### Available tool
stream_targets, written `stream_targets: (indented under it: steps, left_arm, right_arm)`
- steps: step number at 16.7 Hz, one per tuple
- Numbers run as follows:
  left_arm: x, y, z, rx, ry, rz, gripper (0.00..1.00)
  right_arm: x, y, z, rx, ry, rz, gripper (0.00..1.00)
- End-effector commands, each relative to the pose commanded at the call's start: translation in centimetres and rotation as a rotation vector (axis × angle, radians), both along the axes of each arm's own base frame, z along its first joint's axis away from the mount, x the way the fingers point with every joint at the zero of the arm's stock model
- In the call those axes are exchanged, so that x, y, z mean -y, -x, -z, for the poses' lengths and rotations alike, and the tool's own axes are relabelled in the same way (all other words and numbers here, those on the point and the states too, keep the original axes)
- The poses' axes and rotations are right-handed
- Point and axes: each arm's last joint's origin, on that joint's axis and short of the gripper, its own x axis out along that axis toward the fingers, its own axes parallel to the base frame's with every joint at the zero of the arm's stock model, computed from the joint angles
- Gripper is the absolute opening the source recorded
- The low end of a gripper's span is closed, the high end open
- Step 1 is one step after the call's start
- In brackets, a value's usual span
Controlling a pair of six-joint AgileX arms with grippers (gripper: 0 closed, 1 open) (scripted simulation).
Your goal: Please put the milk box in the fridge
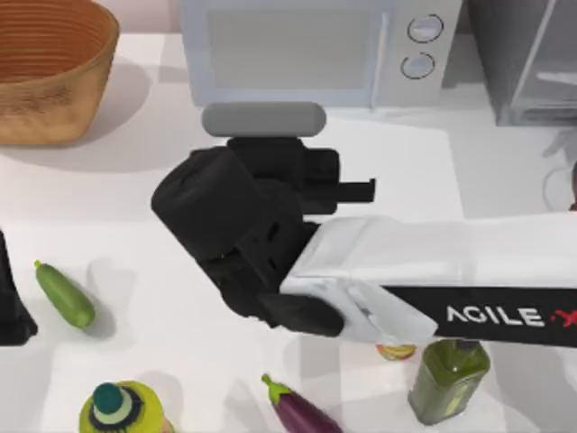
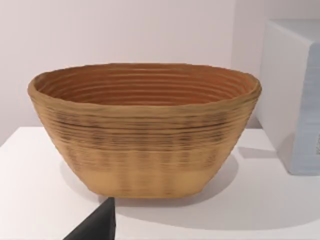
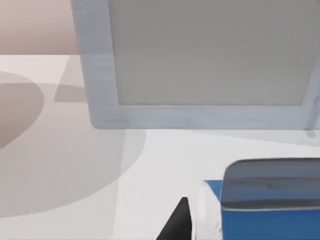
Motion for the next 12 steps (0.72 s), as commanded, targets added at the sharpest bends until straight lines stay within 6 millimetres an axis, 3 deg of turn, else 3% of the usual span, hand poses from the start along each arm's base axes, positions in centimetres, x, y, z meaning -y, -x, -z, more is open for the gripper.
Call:
stream_targets:
  steps: [3,6,9,12]
  left_arm:
    - [0.0,0.0,0.0,0.0,0.0,0.0,1.0]
    - [0.0,0.0,0.0,0.0,0.0,0.0,1.0]
    - [0.0,0.0,0.0,0.0,0.0,0.0,1.0]
    - [0.0,0.0,0.0,0.0,0.0,0.0,1.0]
  right_arm:
    - [4.3,-1.1,-0.9,-0.048,0.004,-0.004,0.0]
    - [11.0,-1.0,-2.4,-0.099,-0.004,-0.016,0.0]
    - [18.7,1.0,-3.3,-0.127,-0.038,-0.044,0.0]
    - [25.6,4.5,-3.1,-0.091,-0.083,-0.07,0.0]
